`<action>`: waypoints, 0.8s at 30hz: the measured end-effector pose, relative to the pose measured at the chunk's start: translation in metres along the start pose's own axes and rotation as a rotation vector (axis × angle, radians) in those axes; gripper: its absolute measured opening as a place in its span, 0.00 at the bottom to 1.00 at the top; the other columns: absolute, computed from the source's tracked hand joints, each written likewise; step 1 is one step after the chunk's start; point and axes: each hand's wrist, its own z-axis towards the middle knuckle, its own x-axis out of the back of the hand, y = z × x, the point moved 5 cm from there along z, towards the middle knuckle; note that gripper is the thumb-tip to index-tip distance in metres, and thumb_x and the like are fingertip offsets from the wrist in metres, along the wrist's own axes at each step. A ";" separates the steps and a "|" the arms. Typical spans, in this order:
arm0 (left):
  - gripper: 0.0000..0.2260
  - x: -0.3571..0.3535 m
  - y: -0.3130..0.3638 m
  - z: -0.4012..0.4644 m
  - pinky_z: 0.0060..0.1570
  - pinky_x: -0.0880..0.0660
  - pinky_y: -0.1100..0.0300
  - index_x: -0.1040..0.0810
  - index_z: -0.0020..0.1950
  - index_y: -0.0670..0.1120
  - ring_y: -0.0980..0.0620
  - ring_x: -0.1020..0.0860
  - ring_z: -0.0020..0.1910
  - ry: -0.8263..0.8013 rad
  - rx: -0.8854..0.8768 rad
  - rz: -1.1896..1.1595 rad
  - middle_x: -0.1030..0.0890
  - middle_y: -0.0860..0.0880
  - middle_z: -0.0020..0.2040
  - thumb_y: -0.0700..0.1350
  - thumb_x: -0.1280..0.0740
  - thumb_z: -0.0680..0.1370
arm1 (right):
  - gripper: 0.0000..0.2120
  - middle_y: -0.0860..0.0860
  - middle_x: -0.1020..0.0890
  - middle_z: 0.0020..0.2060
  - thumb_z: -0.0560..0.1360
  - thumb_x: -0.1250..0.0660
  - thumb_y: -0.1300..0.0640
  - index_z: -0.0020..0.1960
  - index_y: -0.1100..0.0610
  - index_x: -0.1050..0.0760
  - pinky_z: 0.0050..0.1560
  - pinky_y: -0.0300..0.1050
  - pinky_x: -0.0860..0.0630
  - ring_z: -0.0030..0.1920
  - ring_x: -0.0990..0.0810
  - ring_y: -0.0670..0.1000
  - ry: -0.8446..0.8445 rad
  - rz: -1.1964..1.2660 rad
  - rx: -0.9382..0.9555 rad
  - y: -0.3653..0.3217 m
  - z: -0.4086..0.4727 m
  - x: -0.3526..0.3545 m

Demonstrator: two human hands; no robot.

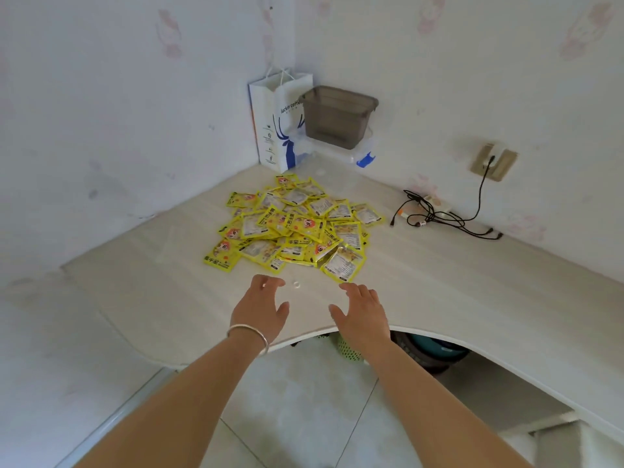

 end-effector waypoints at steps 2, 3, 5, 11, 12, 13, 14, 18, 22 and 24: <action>0.18 0.005 -0.013 0.016 0.55 0.24 0.53 0.31 0.67 0.50 0.49 0.23 0.58 0.008 0.028 -0.010 0.33 0.50 0.66 0.48 0.36 0.77 | 0.23 0.50 0.30 0.66 0.78 0.41 0.47 0.72 0.51 0.38 0.66 0.47 0.34 0.69 0.36 0.52 -0.011 -0.011 0.020 -0.014 0.025 -0.004; 0.18 0.006 -0.017 0.025 0.54 0.25 0.53 0.31 0.67 0.50 0.49 0.23 0.58 0.012 0.033 -0.005 0.33 0.50 0.66 0.48 0.37 0.77 | 0.23 0.51 0.30 0.66 0.78 0.41 0.47 0.71 0.51 0.37 0.66 0.48 0.35 0.69 0.36 0.53 -0.017 -0.025 0.036 -0.021 0.038 -0.006; 0.19 0.009 -0.025 0.046 0.53 0.26 0.55 0.32 0.68 0.49 0.48 0.23 0.57 0.016 0.046 0.017 0.33 0.50 0.66 0.48 0.37 0.77 | 0.23 0.51 0.30 0.66 0.78 0.41 0.47 0.71 0.52 0.37 0.66 0.48 0.35 0.69 0.36 0.54 -0.038 -0.044 0.061 -0.032 0.066 -0.010; 0.19 0.014 -0.051 0.123 0.58 0.28 0.54 0.33 0.69 0.51 0.49 0.31 0.68 0.026 0.174 0.051 0.34 0.50 0.69 0.48 0.38 0.78 | 0.23 0.53 0.30 0.67 0.78 0.40 0.48 0.71 0.54 0.36 0.68 0.50 0.36 0.70 0.37 0.55 -0.119 -0.067 0.141 -0.062 0.161 -0.020; 0.19 0.016 -0.053 0.137 0.60 0.28 0.53 0.33 0.69 0.51 0.48 0.31 0.68 0.022 0.196 0.064 0.34 0.49 0.69 0.48 0.38 0.78 | 0.23 0.53 0.31 0.67 0.78 0.40 0.49 0.71 0.54 0.36 0.69 0.50 0.36 0.70 0.37 0.55 -0.141 -0.075 0.152 -0.064 0.177 -0.022; 0.19 0.018 -0.056 0.150 0.62 0.29 0.52 0.33 0.69 0.51 0.47 0.31 0.68 0.019 0.217 0.075 0.34 0.49 0.69 0.48 0.37 0.78 | 0.23 0.53 0.31 0.68 0.78 0.40 0.49 0.71 0.54 0.36 0.68 0.51 0.35 0.70 0.37 0.55 -0.163 -0.087 0.161 -0.066 0.192 -0.024; 0.19 0.021 -0.059 0.164 0.63 0.29 0.51 0.32 0.69 0.50 0.46 0.31 0.68 0.022 0.239 0.077 0.34 0.48 0.69 0.48 0.37 0.77 | 0.22 0.53 0.32 0.69 0.78 0.41 0.50 0.71 0.54 0.36 0.68 0.51 0.35 0.71 0.37 0.55 -0.181 -0.098 0.171 -0.068 0.206 -0.025; 0.18 0.022 -0.072 0.208 0.61 0.27 0.49 0.30 0.66 0.52 0.47 0.27 0.64 0.034 0.343 0.011 0.32 0.49 0.68 0.48 0.38 0.77 | 0.20 0.53 0.34 0.70 0.80 0.44 0.56 0.72 0.52 0.37 0.67 0.51 0.34 0.72 0.39 0.56 -0.224 -0.172 0.202 -0.067 0.258 -0.032; 0.16 0.010 -0.091 0.233 0.61 0.27 0.50 0.29 0.65 0.51 0.47 0.26 0.62 -0.026 0.428 -0.002 0.32 0.49 0.68 0.51 0.39 0.78 | 0.20 0.52 0.32 0.69 0.80 0.44 0.59 0.72 0.50 0.37 0.65 0.51 0.32 0.71 0.38 0.55 -0.240 -0.225 0.152 -0.057 0.293 -0.041; 0.16 0.004 -0.103 0.246 0.61 0.29 0.50 0.29 0.66 0.50 0.46 0.27 0.64 -0.061 0.470 -0.008 0.33 0.48 0.69 0.50 0.39 0.78 | 0.21 0.52 0.33 0.71 0.80 0.42 0.57 0.73 0.51 0.38 0.67 0.51 0.33 0.72 0.38 0.56 -0.248 -0.238 0.139 -0.054 0.310 -0.045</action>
